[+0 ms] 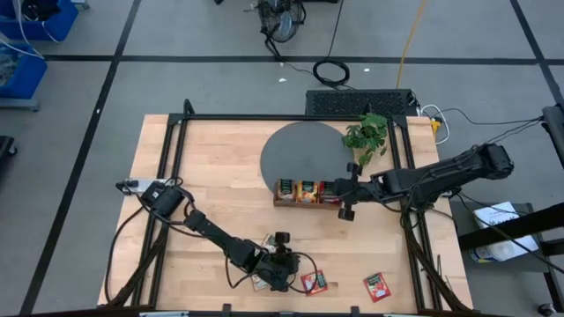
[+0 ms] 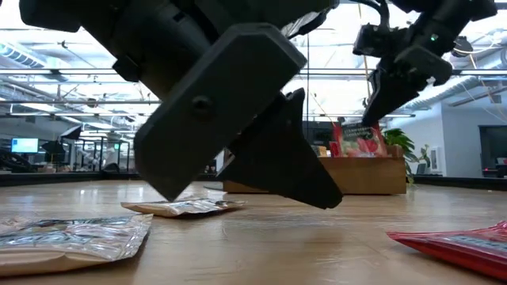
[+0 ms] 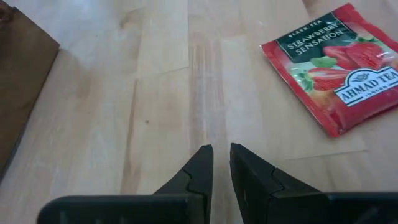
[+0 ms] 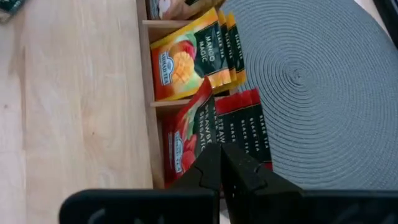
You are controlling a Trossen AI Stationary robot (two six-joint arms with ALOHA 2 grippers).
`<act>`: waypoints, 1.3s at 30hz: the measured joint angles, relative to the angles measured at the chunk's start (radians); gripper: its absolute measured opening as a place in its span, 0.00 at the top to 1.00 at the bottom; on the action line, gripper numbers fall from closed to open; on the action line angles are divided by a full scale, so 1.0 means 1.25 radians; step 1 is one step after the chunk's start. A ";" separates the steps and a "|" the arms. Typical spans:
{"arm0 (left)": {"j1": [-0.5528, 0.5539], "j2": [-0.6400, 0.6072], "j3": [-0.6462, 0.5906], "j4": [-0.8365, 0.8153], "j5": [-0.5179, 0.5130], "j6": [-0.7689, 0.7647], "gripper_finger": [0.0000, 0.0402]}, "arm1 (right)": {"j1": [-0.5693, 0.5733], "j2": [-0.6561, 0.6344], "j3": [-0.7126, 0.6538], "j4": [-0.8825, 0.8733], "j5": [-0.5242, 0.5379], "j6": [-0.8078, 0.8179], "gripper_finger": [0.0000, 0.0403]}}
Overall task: Pick & Place Tea
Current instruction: Put the top red tea bag into the right wooden organizer, then put the top brown tea bag into the left wooden organizer
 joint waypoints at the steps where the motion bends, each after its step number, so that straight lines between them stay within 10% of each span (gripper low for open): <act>1: 0.000 0.000 0.000 0.000 -0.001 0.000 0.84 | 0.001 0.000 -0.006 0.006 0.000 -0.004 1.00; 13: -0.001 0.000 0.001 0.001 -0.003 -0.003 0.84 | 0.001 -0.003 -0.053 0.043 -0.054 0.031 0.97; 28: -0.021 -0.187 0.002 -0.174 -0.030 -0.139 0.84 | 0.019 -0.052 -0.019 0.047 0.082 0.008 0.53; 39: -0.083 -0.255 0.001 -0.492 -0.042 -0.410 0.84 | 0.230 -0.042 -0.050 0.359 0.126 -0.092 0.66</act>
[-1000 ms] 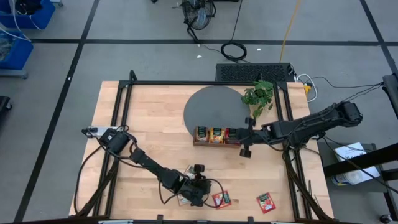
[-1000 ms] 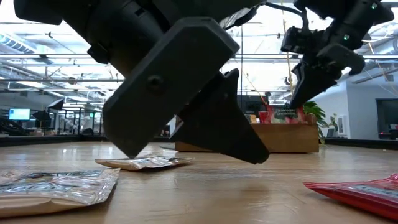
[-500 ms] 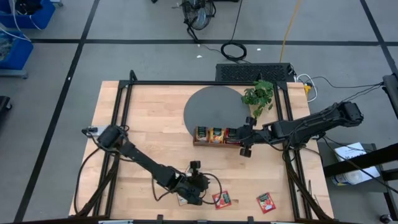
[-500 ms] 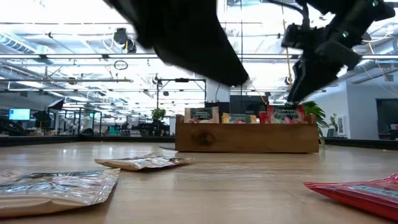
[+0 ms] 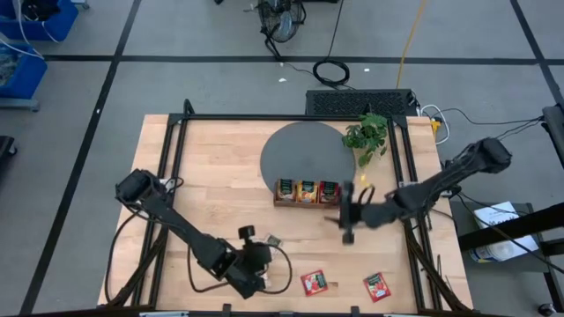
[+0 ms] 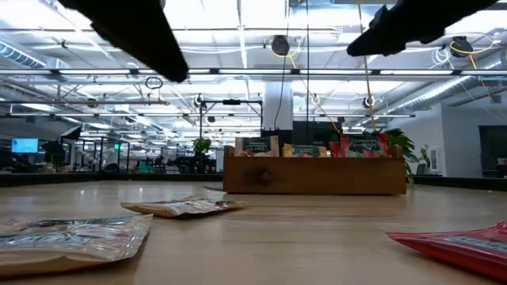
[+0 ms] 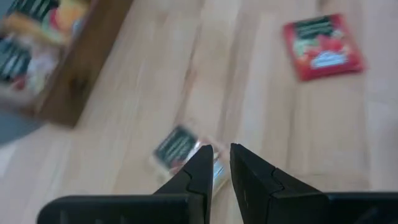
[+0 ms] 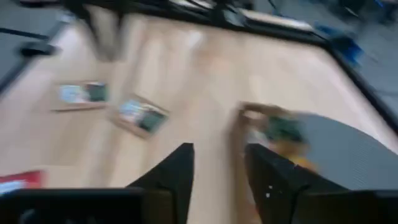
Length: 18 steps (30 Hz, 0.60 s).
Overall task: Pick & Place Tea
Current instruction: Put the top brown tea bag into the left wooden organizer
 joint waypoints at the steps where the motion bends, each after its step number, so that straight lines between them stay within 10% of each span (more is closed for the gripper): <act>1: 0.000 0.002 0.000 -0.019 -0.008 -0.028 0.84 | 0.022 0.026 -0.012 0.058 0.000 -0.006 0.69; 9: 0.003 0.005 0.000 -0.194 -0.071 -0.286 0.84 | 0.072 0.371 0.002 0.476 -0.131 -0.087 0.97; 18: 0.009 0.010 -0.093 -0.189 0.024 -0.378 0.84 | 0.072 0.606 0.159 0.494 -0.192 -0.151 0.96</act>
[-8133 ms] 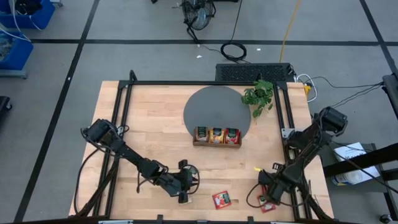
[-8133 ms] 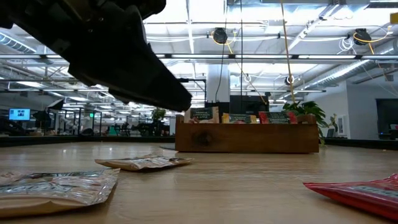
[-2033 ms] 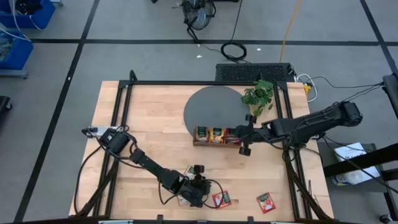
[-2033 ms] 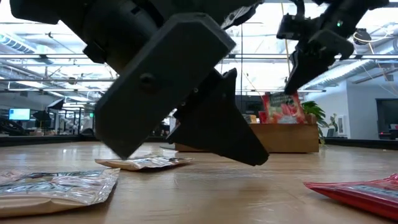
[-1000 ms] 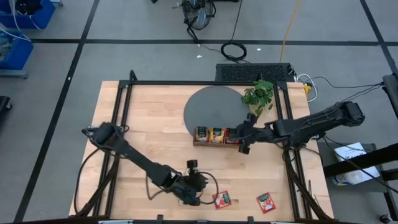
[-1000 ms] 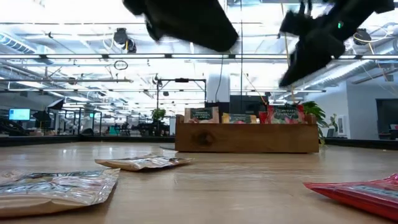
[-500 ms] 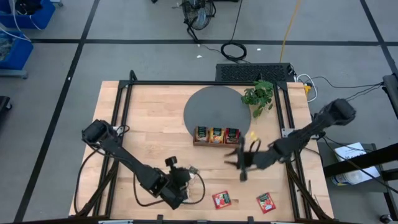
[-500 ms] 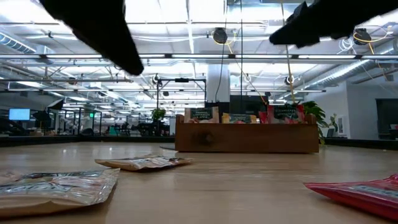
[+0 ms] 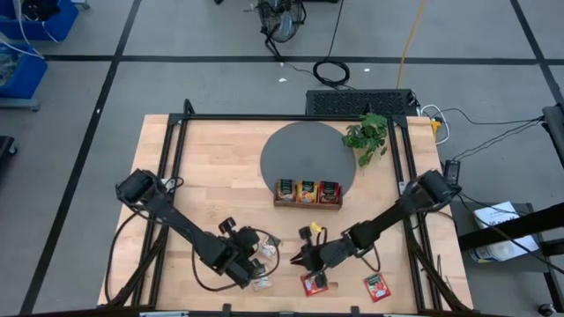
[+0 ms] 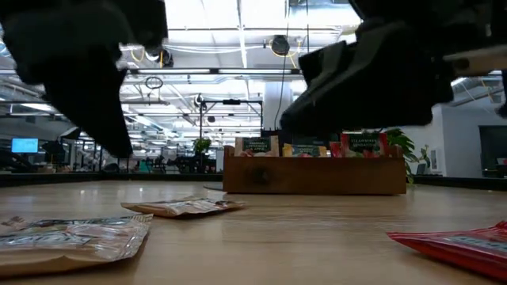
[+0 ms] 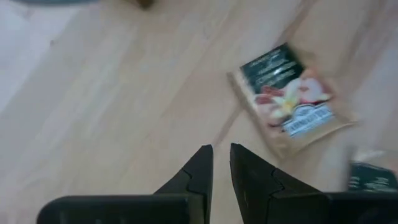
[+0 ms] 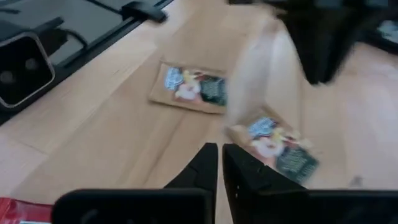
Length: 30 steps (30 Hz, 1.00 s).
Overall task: Pick & Place Tea
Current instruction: Put the top brown tea bag into the left wooden organizer
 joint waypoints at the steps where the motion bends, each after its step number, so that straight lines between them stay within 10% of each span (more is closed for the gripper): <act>1: 0.005 0.000 -0.022 0.029 0.004 0.000 0.84 | 0.000 0.014 0.011 0.000 -0.004 -0.007 0.97; 30: 0.068 0.047 -0.117 0.398 0.137 0.144 0.84 | -0.012 0.057 0.033 -0.051 -0.034 0.059 1.00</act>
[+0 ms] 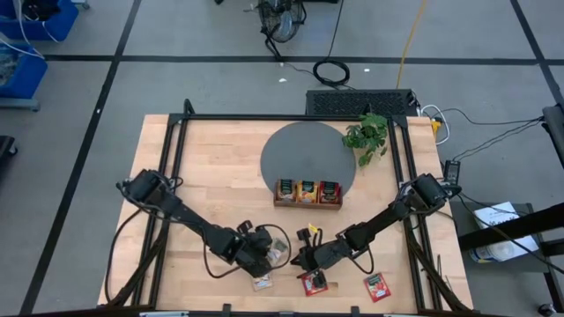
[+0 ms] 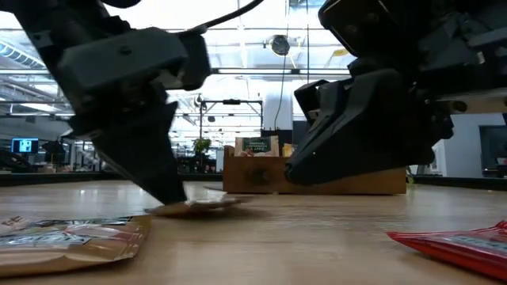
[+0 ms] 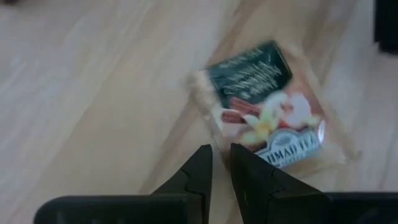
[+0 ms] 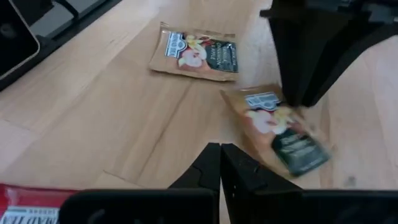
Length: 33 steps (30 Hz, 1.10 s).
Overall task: Pick & Place Tea
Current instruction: Put the top brown tea bag into the left wooden organizer
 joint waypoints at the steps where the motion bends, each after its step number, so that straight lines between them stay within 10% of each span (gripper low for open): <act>1: 0.001 0.007 0.001 0.017 0.004 0.007 0.84 | 0.000 0.000 0.000 0.001 0.000 0.004 1.00; 16: 0.005 0.014 -0.001 0.117 0.037 0.059 0.84 | -0.009 0.000 -0.009 0.014 0.025 0.040 1.00; 33: 0.017 0.003 -0.004 0.102 -0.028 0.066 0.84 | 0.003 0.004 -0.002 0.035 -0.152 0.018 1.00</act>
